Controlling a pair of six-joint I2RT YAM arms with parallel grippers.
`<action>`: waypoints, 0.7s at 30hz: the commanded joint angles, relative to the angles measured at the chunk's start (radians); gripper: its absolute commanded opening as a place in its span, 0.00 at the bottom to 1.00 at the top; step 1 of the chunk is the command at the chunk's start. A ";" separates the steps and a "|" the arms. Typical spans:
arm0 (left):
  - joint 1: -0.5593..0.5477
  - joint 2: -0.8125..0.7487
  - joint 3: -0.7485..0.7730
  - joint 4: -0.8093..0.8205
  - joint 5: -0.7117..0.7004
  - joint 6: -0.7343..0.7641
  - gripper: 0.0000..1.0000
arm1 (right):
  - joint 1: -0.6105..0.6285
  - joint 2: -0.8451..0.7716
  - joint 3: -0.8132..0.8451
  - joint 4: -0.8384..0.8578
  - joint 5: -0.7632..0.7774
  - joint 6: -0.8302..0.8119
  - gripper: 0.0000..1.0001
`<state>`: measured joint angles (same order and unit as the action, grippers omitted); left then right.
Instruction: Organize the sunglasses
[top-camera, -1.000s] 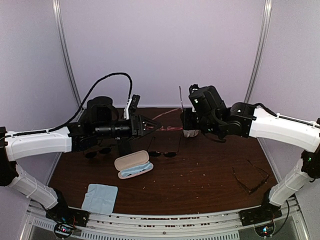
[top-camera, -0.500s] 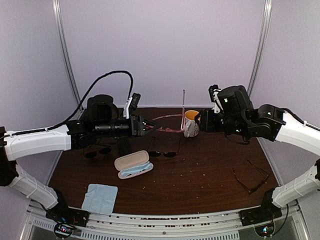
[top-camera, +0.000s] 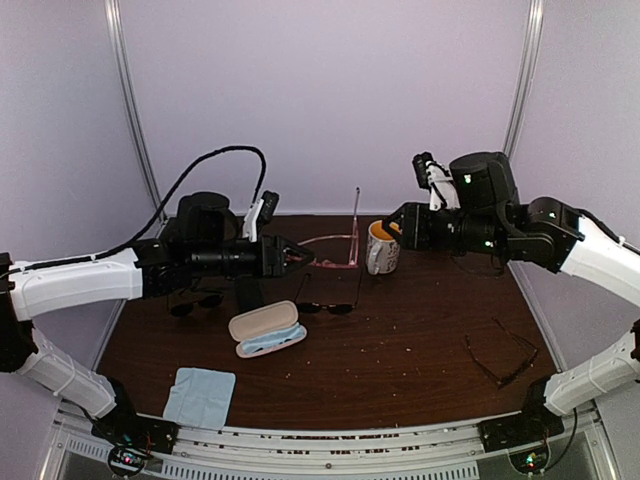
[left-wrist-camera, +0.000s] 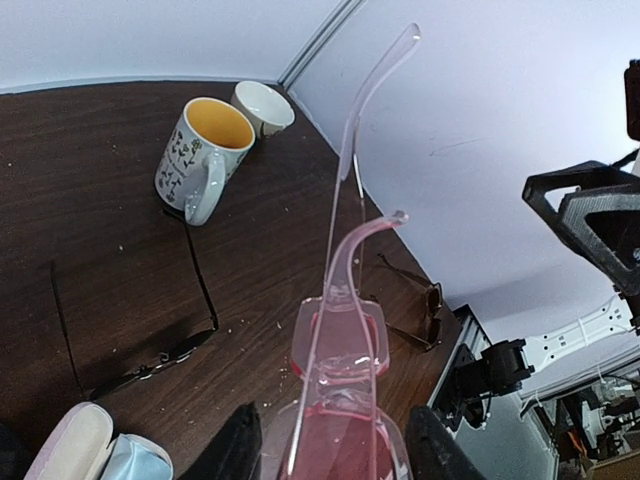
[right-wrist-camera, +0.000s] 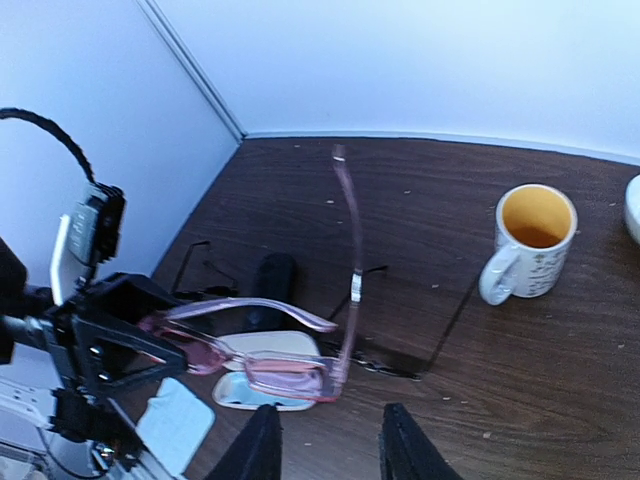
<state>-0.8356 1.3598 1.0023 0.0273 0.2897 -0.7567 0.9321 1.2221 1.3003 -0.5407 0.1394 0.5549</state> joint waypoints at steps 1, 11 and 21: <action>0.000 0.013 -0.005 0.037 0.019 0.080 0.21 | 0.023 0.088 0.075 0.079 -0.139 0.018 0.30; -0.022 0.009 -0.016 0.005 0.001 0.205 0.20 | 0.045 0.299 0.249 0.045 -0.171 0.057 0.12; -0.046 0.000 -0.022 -0.011 -0.034 0.252 0.19 | 0.049 0.460 0.351 -0.015 -0.158 0.071 0.04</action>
<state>-0.8776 1.3666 0.9882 -0.0135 0.2829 -0.5423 0.9756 1.6447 1.6211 -0.5152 -0.0196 0.6121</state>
